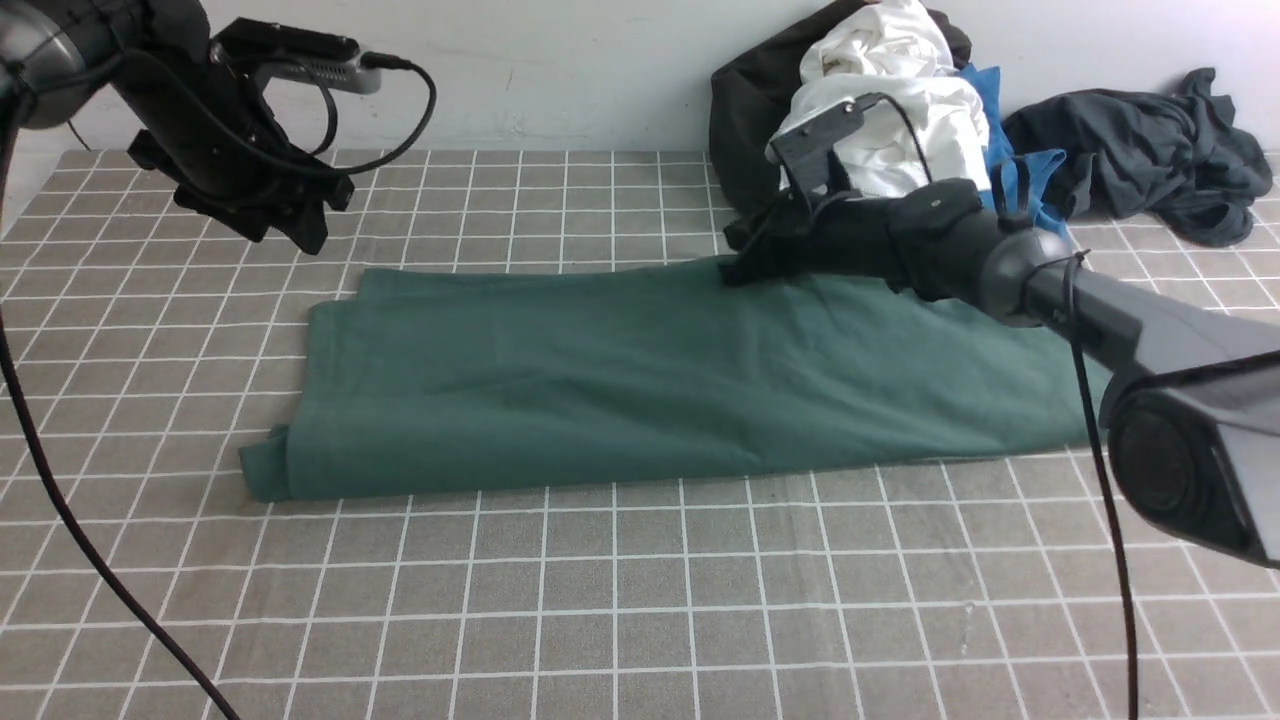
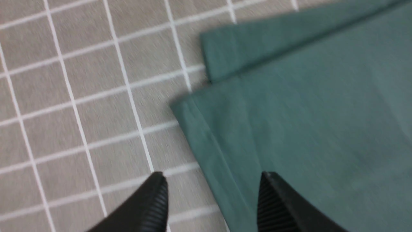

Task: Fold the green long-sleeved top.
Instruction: Use both arms to drag the lower edge of the fabric forward and fold it over the upper edge, then use the right arm to clamp the right edge of the fabric

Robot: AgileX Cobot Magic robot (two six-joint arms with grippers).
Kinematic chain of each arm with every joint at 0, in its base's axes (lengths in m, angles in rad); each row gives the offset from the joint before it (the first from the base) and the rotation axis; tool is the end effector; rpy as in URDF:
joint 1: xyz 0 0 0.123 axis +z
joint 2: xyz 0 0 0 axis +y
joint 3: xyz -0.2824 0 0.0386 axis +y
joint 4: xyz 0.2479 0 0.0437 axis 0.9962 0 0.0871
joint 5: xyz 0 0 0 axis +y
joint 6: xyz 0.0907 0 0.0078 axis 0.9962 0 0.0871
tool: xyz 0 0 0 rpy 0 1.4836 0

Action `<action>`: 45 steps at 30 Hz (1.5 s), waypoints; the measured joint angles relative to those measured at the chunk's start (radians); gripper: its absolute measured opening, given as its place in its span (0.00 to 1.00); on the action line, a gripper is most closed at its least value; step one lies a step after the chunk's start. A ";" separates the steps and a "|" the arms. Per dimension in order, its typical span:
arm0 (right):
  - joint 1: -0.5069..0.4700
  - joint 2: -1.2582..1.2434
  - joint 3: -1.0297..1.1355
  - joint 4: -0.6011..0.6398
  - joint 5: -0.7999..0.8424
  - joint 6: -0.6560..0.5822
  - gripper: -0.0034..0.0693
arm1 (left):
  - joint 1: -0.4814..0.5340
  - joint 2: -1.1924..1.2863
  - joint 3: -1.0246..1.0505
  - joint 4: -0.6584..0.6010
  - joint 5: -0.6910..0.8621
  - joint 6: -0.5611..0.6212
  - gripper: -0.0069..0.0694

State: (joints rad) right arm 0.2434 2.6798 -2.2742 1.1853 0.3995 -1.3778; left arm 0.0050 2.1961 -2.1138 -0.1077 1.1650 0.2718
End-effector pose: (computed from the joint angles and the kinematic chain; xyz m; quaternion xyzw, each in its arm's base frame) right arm 0.5651 0.1743 0.1177 -0.2864 0.7948 0.1620 0.5100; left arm 0.4835 -0.0066 0.2695 0.1194 0.9703 -0.0242 0.2089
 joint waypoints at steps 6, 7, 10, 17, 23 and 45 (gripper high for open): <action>-0.104 -0.083 -0.035 -0.068 0.132 0.207 0.03 | -0.010 -0.166 0.000 0.003 0.071 0.002 0.34; -0.123 -0.125 -0.037 -0.131 0.214 0.275 0.03 | -0.010 -0.200 0.000 0.002 0.072 0.002 0.32; -0.165 -0.261 -0.050 -0.421 0.469 0.573 0.04 | -0.010 -0.314 0.037 -0.024 0.072 0.006 0.29; -0.201 -0.402 -0.007 -1.068 0.833 1.086 0.16 | -0.010 -0.621 0.461 -0.113 0.060 0.050 0.23; -0.270 -0.410 0.153 -1.089 0.843 1.144 0.47 | -0.010 -0.893 0.890 -0.150 -0.107 0.060 0.21; -0.466 -0.326 0.325 -0.945 0.817 1.147 0.53 | -0.010 -1.199 1.424 -0.158 -0.470 0.081 0.20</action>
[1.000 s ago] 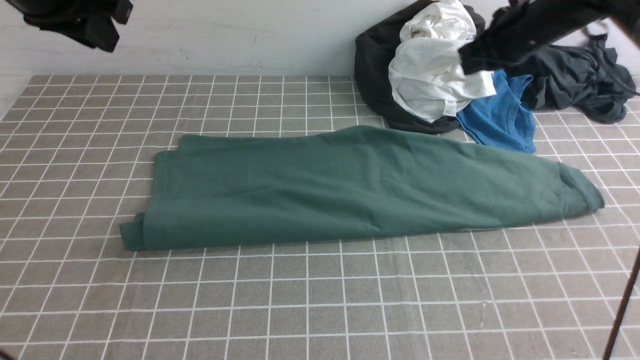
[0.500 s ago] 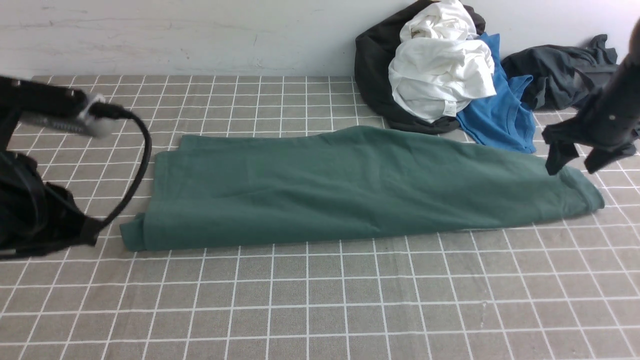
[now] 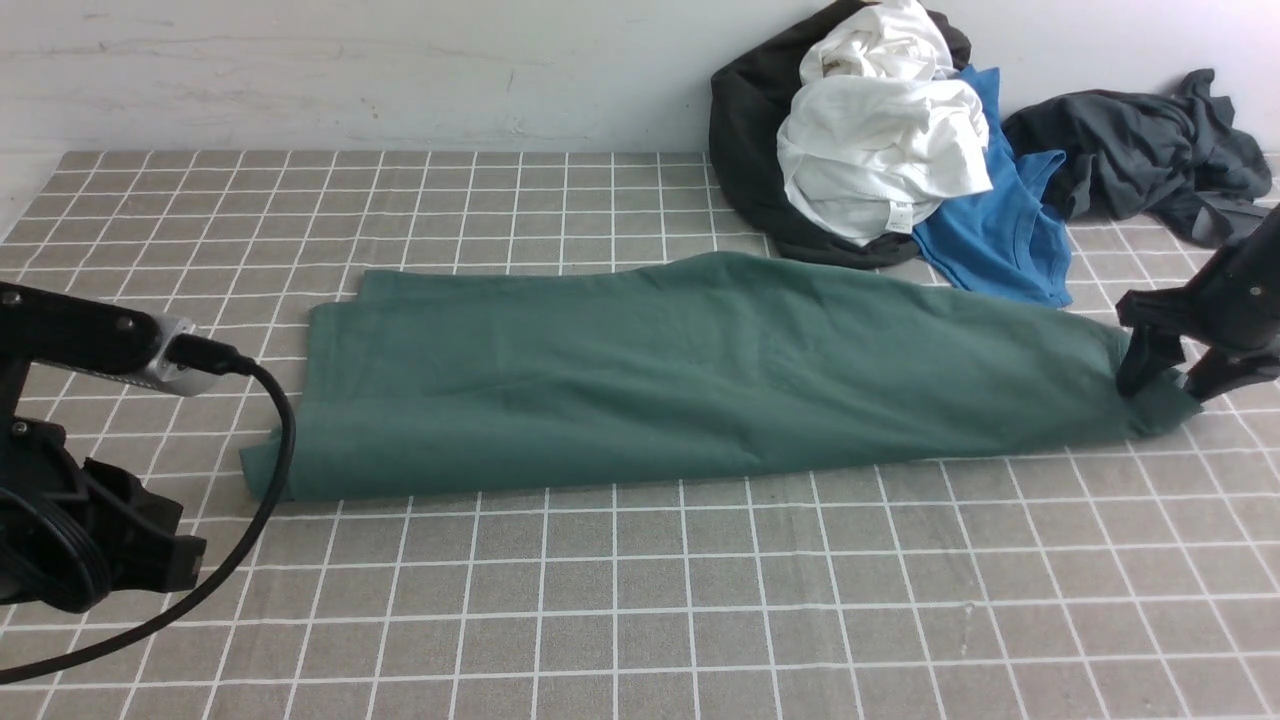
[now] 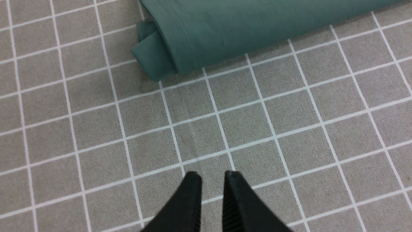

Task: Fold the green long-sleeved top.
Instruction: Use the right arm to clamp the right edge of the fabric, then use the right arm to drag the right edge of the fabric to the left and folds it over the left edge

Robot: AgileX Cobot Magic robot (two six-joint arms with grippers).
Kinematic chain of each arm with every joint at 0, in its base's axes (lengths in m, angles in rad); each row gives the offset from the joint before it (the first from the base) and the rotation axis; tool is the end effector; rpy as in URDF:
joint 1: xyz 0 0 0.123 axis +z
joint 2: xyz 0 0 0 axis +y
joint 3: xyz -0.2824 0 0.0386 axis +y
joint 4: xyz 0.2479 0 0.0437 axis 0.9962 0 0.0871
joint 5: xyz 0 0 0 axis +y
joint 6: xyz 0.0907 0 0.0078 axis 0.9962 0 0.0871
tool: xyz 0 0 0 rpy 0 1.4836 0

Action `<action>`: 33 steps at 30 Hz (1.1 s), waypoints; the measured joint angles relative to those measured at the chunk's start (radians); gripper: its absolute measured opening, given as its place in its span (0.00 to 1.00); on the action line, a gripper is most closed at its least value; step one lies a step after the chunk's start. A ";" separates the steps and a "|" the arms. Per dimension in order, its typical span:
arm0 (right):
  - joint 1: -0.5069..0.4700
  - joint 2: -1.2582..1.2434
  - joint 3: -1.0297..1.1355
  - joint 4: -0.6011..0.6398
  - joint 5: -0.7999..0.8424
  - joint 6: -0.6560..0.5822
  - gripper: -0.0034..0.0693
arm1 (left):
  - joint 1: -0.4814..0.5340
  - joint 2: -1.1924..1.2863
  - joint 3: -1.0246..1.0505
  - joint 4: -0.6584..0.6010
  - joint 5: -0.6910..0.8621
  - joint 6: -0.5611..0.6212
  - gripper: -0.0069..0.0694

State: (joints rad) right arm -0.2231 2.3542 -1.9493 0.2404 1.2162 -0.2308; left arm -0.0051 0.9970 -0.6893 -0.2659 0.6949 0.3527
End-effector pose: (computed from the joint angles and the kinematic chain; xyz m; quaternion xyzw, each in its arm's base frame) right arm 0.4684 -0.0854 0.1497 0.0357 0.9928 0.1062 0.0433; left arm 0.1844 -0.0163 0.2774 0.0990 0.9357 -0.0563 0.3338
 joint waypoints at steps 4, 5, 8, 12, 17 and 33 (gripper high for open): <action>0.000 -0.011 -0.028 0.012 0.015 -0.018 0.18 | 0.000 -0.012 0.000 0.000 0.006 0.000 0.20; 0.000 -0.023 -0.031 0.012 0.016 -0.025 0.14 | 0.000 -0.022 0.000 0.000 0.010 0.000 0.20; -0.003 -0.100 -0.035 -0.029 0.024 -0.028 0.14 | 0.000 -0.070 0.000 0.005 0.014 0.000 0.20; -0.021 -0.253 -0.040 -0.159 0.030 0.012 0.14 | 0.000 -0.173 0.000 0.018 0.019 0.000 0.20; -0.026 -0.428 -0.044 -0.218 0.039 0.126 0.14 | 0.000 -0.235 0.000 0.021 0.017 -0.005 0.20; 0.559 -0.226 -0.049 0.277 -0.116 0.058 0.14 | 0.000 -0.177 0.002 -0.043 0.014 -0.007 0.20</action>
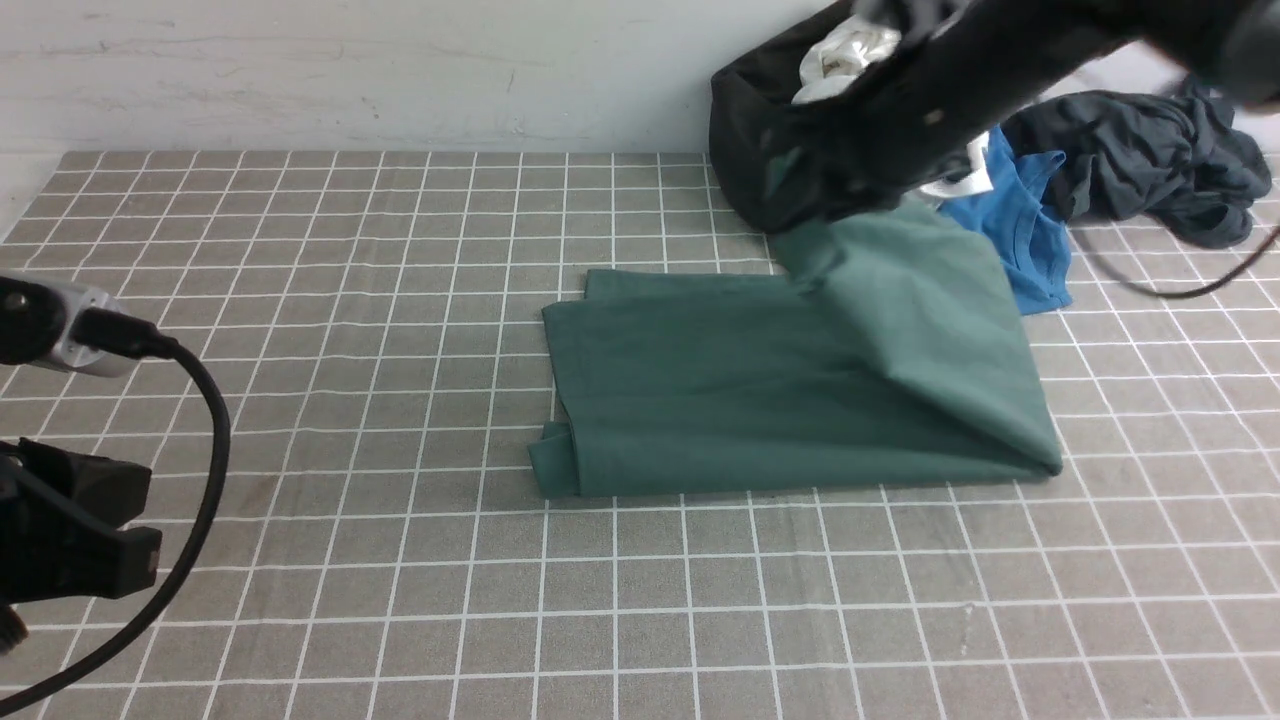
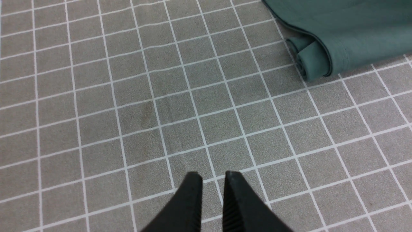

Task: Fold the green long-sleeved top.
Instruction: Use the right arm to drag the right edge of the fabric to the left and folds it over the left edge

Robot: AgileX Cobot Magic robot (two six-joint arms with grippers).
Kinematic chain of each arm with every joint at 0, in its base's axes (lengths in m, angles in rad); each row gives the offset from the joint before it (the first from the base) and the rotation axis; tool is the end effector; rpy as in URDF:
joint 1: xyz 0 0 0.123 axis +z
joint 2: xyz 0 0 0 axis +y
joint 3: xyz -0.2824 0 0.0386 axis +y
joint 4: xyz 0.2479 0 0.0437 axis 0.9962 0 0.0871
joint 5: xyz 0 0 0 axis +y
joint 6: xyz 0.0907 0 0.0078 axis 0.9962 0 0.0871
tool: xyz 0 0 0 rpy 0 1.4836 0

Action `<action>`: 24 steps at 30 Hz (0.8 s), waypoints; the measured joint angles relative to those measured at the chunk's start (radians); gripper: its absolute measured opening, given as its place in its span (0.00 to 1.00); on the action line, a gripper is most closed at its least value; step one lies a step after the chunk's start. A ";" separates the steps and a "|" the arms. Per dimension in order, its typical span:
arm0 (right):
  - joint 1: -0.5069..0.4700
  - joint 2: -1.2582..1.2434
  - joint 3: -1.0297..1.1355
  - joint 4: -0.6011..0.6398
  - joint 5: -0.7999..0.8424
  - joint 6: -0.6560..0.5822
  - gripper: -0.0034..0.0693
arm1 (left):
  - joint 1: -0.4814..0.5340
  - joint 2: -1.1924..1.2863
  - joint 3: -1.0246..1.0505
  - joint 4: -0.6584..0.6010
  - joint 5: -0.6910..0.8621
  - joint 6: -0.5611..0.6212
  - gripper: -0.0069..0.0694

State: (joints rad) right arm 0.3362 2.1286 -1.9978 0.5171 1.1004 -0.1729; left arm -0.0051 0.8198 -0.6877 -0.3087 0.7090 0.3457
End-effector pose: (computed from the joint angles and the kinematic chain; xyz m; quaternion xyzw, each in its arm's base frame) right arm 0.4321 0.1935 0.2808 -0.1750 0.9308 0.2632 0.1839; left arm 0.1533 -0.0188 0.3068 0.0919 0.9047 -0.0697 0.4102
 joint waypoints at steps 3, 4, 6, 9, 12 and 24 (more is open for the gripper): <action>0.089 0.076 0.000 0.023 -0.114 -0.013 0.14 | 0.000 0.000 0.000 -0.001 -0.002 0.003 0.20; 0.094 0.080 0.000 0.023 -0.114 -0.014 0.14 | 0.000 0.001 0.000 -0.001 -0.002 0.004 0.20; 0.134 0.116 0.000 0.024 -0.165 -0.020 0.15 | 0.000 0.001 0.000 -0.001 -0.003 0.005 0.20; 0.152 0.133 0.000 0.023 -0.207 -0.034 0.20 | 0.000 0.001 0.004 -0.002 -0.008 0.006 0.20; 0.148 0.133 -0.009 0.011 -0.229 -0.043 0.34 | 0.000 -0.003 0.013 -0.002 -0.011 0.007 0.20; 0.134 0.153 -0.068 -0.126 -0.015 -0.053 0.40 | 0.000 -0.447 0.216 -0.245 -0.278 0.352 0.20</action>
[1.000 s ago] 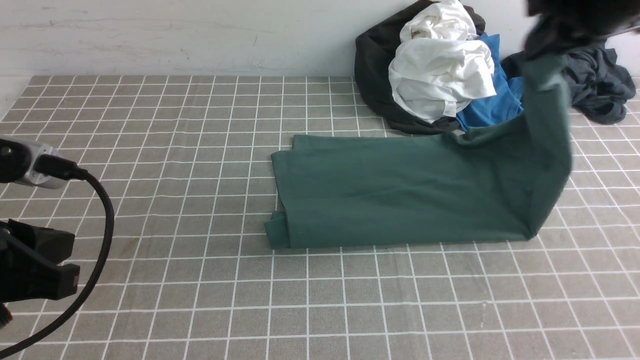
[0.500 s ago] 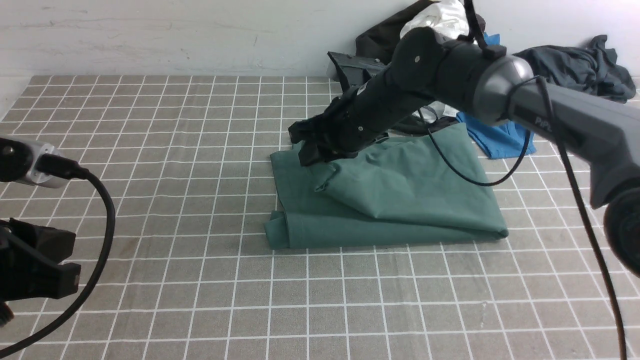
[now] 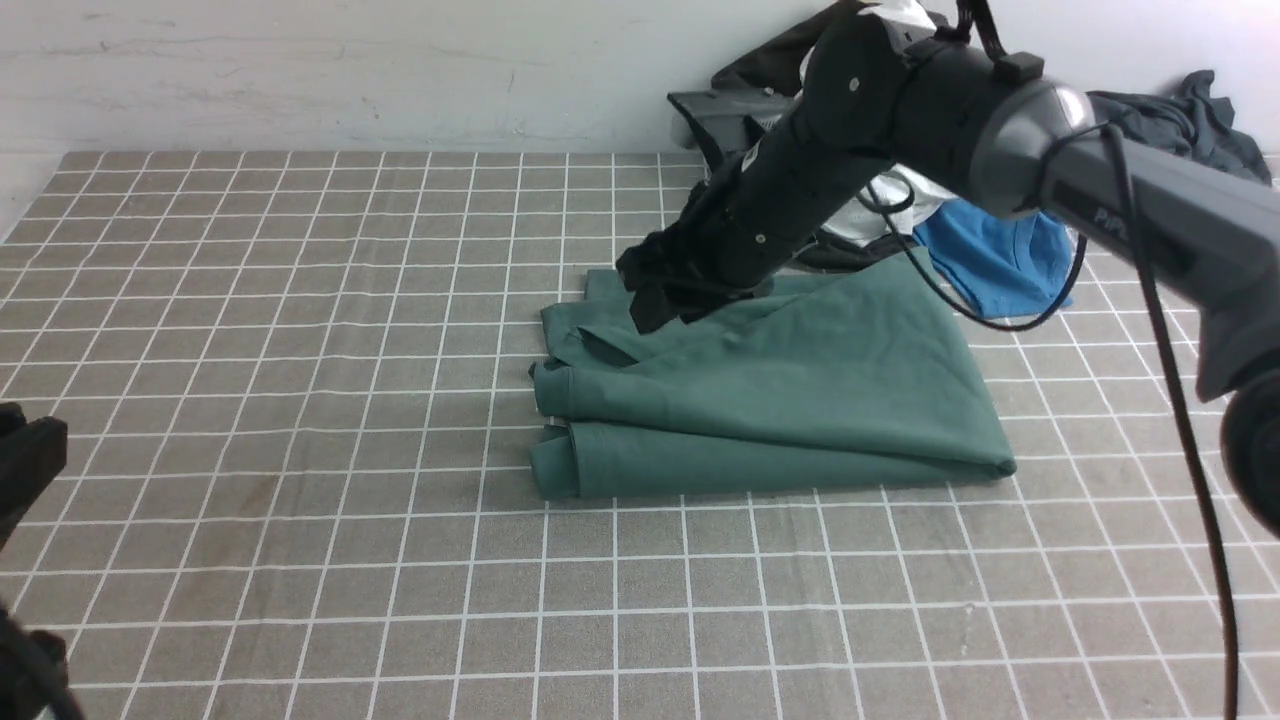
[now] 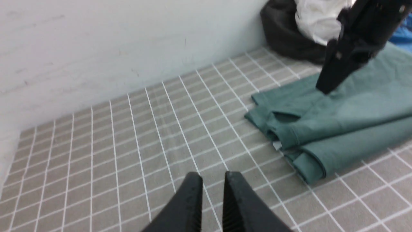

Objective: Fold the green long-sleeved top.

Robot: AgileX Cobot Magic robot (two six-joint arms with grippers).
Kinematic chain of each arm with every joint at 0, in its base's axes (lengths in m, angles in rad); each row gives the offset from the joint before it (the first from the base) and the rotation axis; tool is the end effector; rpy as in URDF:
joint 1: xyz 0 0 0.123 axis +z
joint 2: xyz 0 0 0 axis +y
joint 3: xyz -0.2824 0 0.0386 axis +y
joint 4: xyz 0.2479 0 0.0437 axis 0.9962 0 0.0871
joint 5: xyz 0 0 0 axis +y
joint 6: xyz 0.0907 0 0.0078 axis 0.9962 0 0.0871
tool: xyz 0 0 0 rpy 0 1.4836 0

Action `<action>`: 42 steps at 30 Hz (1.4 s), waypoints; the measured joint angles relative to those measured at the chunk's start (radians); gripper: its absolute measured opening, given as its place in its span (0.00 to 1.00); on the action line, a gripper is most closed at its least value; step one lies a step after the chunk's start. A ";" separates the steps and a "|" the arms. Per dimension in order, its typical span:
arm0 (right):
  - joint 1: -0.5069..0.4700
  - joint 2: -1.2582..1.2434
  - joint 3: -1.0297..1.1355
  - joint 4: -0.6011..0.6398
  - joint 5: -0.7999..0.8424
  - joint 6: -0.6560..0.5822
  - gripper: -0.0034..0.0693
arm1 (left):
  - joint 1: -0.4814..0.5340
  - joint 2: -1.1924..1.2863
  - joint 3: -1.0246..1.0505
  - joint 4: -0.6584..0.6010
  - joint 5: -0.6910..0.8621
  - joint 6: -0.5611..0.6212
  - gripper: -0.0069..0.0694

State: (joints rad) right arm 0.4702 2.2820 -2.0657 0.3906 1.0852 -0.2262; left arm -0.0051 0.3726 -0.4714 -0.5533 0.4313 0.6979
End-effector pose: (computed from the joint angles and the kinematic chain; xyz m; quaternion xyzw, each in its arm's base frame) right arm 0.4296 0.2528 0.2219 -0.2742 0.9275 0.2048 0.1501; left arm 0.0805 -0.0205 0.3131 0.1434 0.7551 -0.0273 0.6391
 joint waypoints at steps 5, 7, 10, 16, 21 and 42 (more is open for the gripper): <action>0.033 0.071 0.000 0.016 -0.023 0.005 0.20 | 0.000 -0.129 0.105 -0.124 -0.145 0.070 0.20; 0.069 0.095 0.000 0.028 -0.063 0.007 0.09 | 0.000 -0.196 0.147 -0.175 -0.207 0.109 0.20; 0.106 0.084 -0.013 0.029 -0.098 0.000 0.04 | 0.000 -0.242 0.168 -0.196 -0.220 0.135 0.20; 0.123 -0.043 -0.123 -0.100 -0.038 -0.009 0.03 | 0.000 -0.255 0.174 -0.203 -0.204 0.147 0.20; 0.123 -0.306 -0.189 -0.376 0.106 -0.002 0.03 | 0.000 -0.255 0.174 -0.203 -0.163 0.149 0.20; 0.066 -1.257 1.364 -0.232 -0.593 0.176 0.03 | 0.000 -0.255 0.174 -0.203 -0.113 0.149 0.20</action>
State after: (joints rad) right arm 0.5366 1.0247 -0.7013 0.1587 0.4922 -0.0504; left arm -0.0051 0.1179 -0.2978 -0.7562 0.3183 0.8470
